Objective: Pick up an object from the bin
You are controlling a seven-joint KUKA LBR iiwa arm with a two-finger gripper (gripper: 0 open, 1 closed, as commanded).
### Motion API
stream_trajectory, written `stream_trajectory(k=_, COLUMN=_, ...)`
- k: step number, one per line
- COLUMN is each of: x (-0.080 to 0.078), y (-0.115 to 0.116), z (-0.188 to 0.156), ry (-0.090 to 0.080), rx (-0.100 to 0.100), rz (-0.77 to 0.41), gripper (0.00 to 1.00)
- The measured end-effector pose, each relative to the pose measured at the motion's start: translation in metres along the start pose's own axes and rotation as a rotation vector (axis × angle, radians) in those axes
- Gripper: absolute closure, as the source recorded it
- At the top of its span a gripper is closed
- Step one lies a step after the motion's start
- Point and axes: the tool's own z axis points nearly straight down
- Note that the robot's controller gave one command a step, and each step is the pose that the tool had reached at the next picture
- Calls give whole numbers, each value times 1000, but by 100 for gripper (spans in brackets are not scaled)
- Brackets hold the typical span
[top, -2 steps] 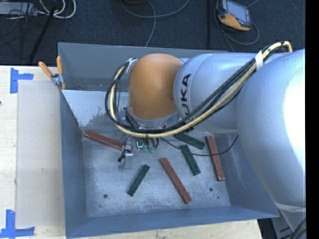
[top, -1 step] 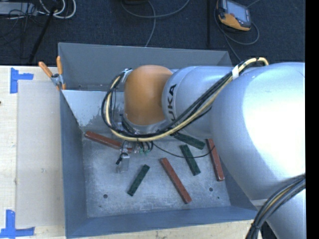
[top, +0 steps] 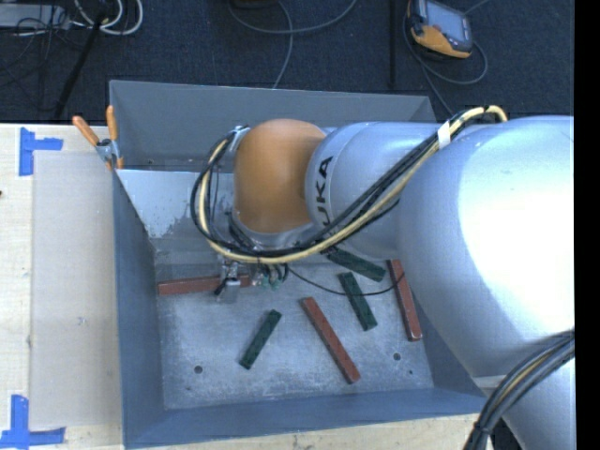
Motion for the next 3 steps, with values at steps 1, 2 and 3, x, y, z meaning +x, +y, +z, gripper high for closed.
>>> stream_trajectory(k=1, x=9, y=24, z=-114, ry=-9, rx=-1, rz=-252, gripper=100)
stream_trajectory(k=2, x=25, y=21, z=-39, ry=5, rx=4, rz=-369, gripper=100)
stream_trajectory(k=3, x=27, y=26, z=-160, ry=-12, rx=0, rz=-447, gripper=100)
